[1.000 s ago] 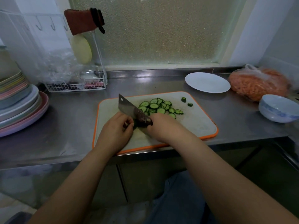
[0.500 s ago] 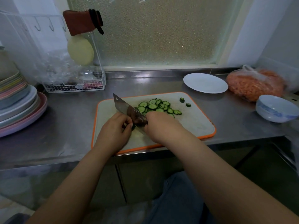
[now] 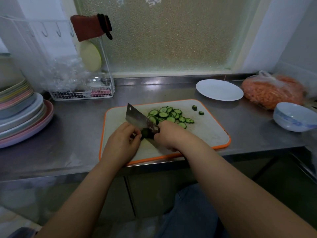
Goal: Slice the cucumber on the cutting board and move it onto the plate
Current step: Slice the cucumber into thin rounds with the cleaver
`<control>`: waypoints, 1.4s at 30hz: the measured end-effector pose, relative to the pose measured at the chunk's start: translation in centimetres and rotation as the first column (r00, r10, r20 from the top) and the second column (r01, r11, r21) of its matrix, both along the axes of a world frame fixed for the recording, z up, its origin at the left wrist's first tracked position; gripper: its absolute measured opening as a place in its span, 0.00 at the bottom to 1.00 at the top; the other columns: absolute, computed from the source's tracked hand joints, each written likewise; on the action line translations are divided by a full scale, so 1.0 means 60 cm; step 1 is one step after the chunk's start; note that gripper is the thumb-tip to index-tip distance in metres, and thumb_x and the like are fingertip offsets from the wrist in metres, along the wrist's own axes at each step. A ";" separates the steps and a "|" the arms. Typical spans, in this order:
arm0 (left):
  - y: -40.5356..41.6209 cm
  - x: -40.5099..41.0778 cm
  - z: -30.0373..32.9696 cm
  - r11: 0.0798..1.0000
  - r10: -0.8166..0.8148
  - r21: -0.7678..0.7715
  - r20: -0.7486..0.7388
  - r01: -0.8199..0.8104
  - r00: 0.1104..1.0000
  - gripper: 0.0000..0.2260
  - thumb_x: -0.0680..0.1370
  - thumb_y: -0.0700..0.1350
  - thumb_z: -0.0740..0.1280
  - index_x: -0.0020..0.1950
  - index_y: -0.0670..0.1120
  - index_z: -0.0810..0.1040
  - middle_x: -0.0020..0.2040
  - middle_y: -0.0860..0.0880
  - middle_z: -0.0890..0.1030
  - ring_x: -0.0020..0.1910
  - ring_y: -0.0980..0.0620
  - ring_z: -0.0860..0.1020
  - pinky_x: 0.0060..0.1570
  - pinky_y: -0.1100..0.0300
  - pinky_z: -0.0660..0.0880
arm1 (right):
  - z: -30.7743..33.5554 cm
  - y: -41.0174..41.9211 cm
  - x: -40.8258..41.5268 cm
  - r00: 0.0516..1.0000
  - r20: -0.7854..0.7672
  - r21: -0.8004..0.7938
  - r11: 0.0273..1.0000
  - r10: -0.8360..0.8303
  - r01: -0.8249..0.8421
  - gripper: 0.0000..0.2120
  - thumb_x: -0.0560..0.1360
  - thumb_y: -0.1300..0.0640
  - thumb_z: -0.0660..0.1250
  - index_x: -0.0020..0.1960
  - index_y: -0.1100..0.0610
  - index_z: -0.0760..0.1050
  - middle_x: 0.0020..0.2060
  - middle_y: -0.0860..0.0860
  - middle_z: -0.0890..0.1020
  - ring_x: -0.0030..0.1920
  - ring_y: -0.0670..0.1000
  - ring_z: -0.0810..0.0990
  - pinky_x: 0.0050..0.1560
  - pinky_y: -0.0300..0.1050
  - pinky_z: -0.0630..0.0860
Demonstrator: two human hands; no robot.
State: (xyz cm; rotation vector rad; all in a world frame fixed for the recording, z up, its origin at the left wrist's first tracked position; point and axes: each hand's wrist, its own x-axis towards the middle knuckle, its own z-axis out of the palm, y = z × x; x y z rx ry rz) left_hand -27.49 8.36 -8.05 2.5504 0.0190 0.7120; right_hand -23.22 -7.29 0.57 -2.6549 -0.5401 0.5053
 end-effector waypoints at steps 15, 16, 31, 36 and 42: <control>0.002 0.008 0.003 0.998 -0.064 -0.027 -0.024 0.064 0.998 0.04 0.74 0.41 0.67 0.42 0.50 0.74 0.41 0.54 0.70 0.37 0.54 0.71 0.40 0.60 0.66 | 0.010 -0.009 -0.027 0.982 0.182 -0.043 0.998 0.044 -0.037 0.09 0.78 0.58 0.60 0.54 0.58 0.76 0.41 0.53 0.75 0.42 0.55 0.74 0.39 0.45 0.68; 0.002 0.007 0.003 0.997 -0.066 -0.030 -0.032 0.065 0.997 0.04 0.74 0.42 0.67 0.42 0.50 0.74 0.41 0.54 0.70 0.37 0.55 0.71 0.40 0.60 0.66 | 0.010 -0.009 -0.028 0.982 0.182 -0.044 0.998 0.044 -0.036 0.08 0.78 0.58 0.60 0.54 0.58 0.76 0.41 0.53 0.75 0.42 0.54 0.74 0.39 0.45 0.69; 0.001 0.006 0.001 0.999 -0.049 -0.016 -0.030 0.048 0.998 0.04 0.74 0.41 0.67 0.43 0.49 0.73 0.43 0.52 0.71 0.39 0.52 0.71 0.41 0.59 0.67 | -0.011 0.018 -0.001 0.999 0.037 -0.099 0.995 0.011 -0.007 0.08 0.78 0.57 0.62 0.47 0.61 0.76 0.38 0.55 0.77 0.37 0.54 0.76 0.35 0.43 0.72; -0.002 0.001 0.005 0.999 -0.030 -0.027 -0.031 0.029 0.999 0.03 0.75 0.43 0.67 0.43 0.49 0.73 0.44 0.53 0.71 0.40 0.56 0.71 0.38 0.65 0.65 | 0.001 -0.020 0.012 0.998 -0.053 0.053 0.998 -0.042 0.044 0.11 0.79 0.54 0.62 0.47 0.62 0.75 0.37 0.60 0.80 0.34 0.59 0.80 0.33 0.47 0.76; -0.014 0.001 0.012 0.997 0.058 0.042 0.102 -0.063 0.993 0.18 0.75 0.51 0.67 0.61 0.44 0.72 0.60 0.46 0.71 0.58 0.47 0.71 0.60 0.53 0.69 | 0.018 -0.056 0.023 0.995 0.068 0.282 0.958 -0.068 0.047 0.13 0.76 0.48 0.64 0.44 0.57 0.71 0.35 0.54 0.77 0.35 0.54 0.77 0.36 0.48 0.74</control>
